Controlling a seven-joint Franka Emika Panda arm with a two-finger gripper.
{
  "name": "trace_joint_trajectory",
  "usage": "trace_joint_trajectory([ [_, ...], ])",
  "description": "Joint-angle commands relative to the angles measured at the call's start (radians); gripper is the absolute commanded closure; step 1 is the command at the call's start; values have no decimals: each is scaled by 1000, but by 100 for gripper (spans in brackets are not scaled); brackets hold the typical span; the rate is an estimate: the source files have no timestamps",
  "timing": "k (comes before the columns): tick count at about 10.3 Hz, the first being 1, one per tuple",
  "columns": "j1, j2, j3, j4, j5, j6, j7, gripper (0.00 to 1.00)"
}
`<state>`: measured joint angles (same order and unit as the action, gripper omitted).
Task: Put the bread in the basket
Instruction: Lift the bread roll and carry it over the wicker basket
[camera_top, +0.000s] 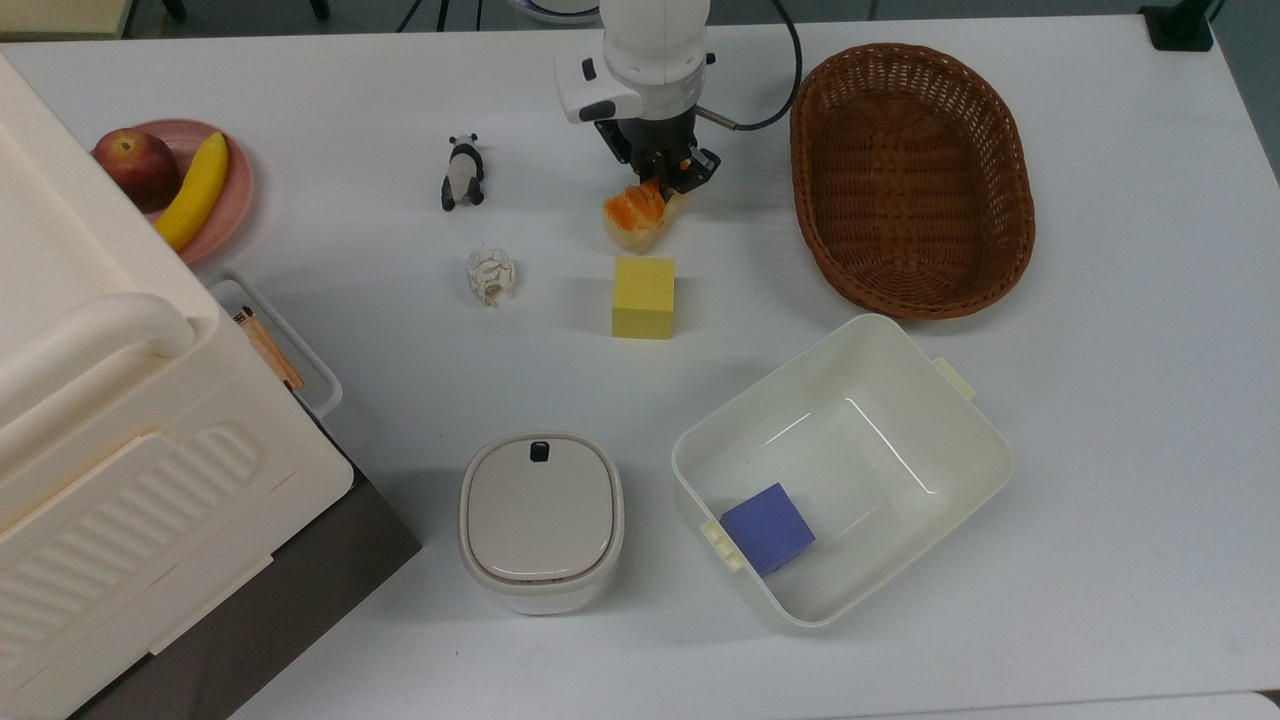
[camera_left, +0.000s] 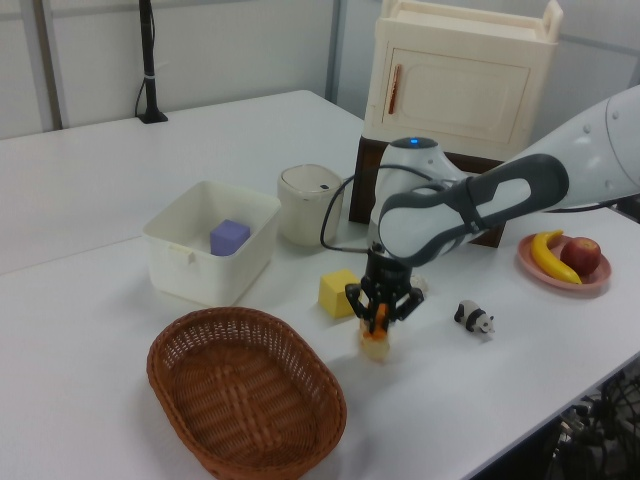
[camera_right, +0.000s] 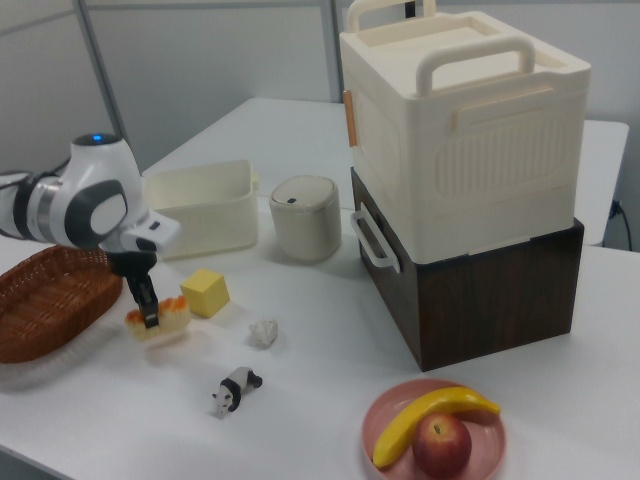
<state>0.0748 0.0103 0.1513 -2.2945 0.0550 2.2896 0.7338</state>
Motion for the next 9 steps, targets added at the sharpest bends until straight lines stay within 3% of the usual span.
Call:
trace_joint_trajectory([
  [1,66,-50,5,97,-12,-160,-10,100],
  [5,170,-50,31,190,5,-230,10,100],
  [9,327,31,39,289,5,-220,10,98],
])
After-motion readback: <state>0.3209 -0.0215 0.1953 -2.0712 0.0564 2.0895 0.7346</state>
